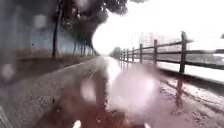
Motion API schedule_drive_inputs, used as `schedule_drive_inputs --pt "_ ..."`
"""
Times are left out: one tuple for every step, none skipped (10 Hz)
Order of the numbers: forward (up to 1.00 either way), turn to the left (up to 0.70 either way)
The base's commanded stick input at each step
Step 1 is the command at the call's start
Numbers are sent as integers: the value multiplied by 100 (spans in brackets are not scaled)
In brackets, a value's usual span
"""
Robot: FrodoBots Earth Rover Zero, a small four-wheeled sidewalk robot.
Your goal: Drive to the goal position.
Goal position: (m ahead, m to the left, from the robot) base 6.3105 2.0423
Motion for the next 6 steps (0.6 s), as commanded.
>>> schedule_drive_inputs --pt "70 11" --pt "70 17" --pt "70 0" --pt "70 0" --pt "70 0" --pt "70 0"
